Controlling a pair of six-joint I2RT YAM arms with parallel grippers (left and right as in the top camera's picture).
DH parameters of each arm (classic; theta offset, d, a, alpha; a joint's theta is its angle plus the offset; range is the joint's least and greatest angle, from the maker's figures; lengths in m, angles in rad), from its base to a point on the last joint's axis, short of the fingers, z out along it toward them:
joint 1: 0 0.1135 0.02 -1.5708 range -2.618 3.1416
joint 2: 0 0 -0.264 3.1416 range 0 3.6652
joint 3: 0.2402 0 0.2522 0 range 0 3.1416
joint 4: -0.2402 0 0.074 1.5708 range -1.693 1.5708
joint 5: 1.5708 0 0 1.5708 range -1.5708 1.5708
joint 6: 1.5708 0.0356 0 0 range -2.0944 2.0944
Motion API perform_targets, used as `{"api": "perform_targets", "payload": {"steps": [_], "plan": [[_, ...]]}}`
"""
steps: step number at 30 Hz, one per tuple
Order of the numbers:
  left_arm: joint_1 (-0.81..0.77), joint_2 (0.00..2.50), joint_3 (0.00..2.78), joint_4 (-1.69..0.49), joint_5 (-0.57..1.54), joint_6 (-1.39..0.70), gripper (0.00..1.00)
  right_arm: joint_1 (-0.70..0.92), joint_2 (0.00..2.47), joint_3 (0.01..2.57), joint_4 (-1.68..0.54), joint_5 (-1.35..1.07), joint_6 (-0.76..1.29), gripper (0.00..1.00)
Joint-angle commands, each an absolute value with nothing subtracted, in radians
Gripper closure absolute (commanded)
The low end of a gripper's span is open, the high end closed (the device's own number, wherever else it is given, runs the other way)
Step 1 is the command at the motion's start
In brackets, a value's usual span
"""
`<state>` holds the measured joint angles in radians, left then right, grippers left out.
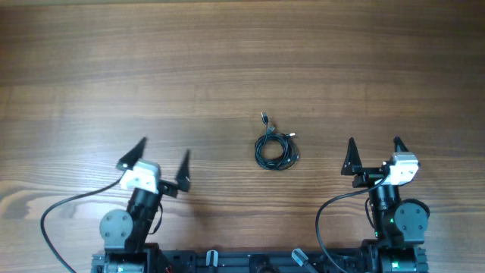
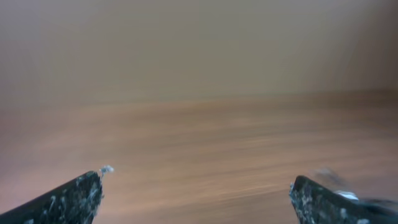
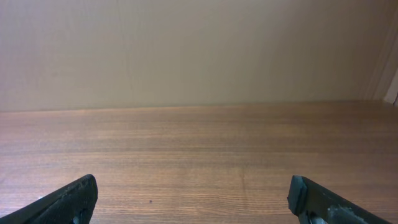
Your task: Untangle cables
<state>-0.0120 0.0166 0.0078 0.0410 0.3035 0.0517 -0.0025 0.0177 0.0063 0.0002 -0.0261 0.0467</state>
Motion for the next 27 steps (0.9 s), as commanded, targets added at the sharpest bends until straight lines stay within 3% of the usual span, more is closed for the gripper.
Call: {"api": "perform_targets", "payload": {"steps": [1,4,5,9,13,14,17,19,22,24,25,27], "plan": [[-0.016,0.016,0.006,0.267,0.817,0.064,0.00,0.002,0.023,0.005,0.002,-0.039,0.033,0.00],[-0.015,0.016,0.013,0.555,0.836,0.011,0.00,0.002,0.023,0.005,0.002,-0.039,0.033,0.00],[-0.015,0.016,0.035,0.561,0.780,0.010,0.00,0.002,0.023,0.005,0.002,-0.039,0.033,0.00],[-0.015,0.151,0.234,0.277,0.640,0.015,0.00,0.002,0.023,0.005,0.002,-0.039,0.034,0.00],[-0.015,0.510,0.429,-0.065,0.783,0.022,0.00,0.002,0.023,0.005,0.002,-0.039,0.034,0.00],[-0.015,0.639,0.464,-0.041,0.937,0.022,0.00,0.002,0.023,0.005,0.002,-0.039,0.033,0.00],[-0.019,0.905,0.476,0.186,1.013,-0.041,0.00,0.002,0.023,0.005,0.002,-0.039,0.033,0.00],[-0.022,1.033,0.543,0.190,1.014,-0.119,0.00,0.002,0.023,0.005,0.002,-0.039,0.033,0.00],[-0.068,1.206,0.759,-0.138,0.966,-0.109,0.00,0.002,0.023,0.005,0.002,-0.039,0.033,0.00],[-0.156,1.316,0.911,-0.426,0.733,-0.109,0.00,0.002,0.023,0.005,0.002,-0.039,0.033,0.00],[-0.226,1.370,0.950,-0.492,0.628,-0.110,0.00,0.002,0.023,0.005,0.002,-0.039,0.033,0.00],[-0.312,1.420,0.952,-0.484,0.651,-0.155,0.00,0.002,0.023,0.005,0.002,-0.039,0.034,0.00]]}}
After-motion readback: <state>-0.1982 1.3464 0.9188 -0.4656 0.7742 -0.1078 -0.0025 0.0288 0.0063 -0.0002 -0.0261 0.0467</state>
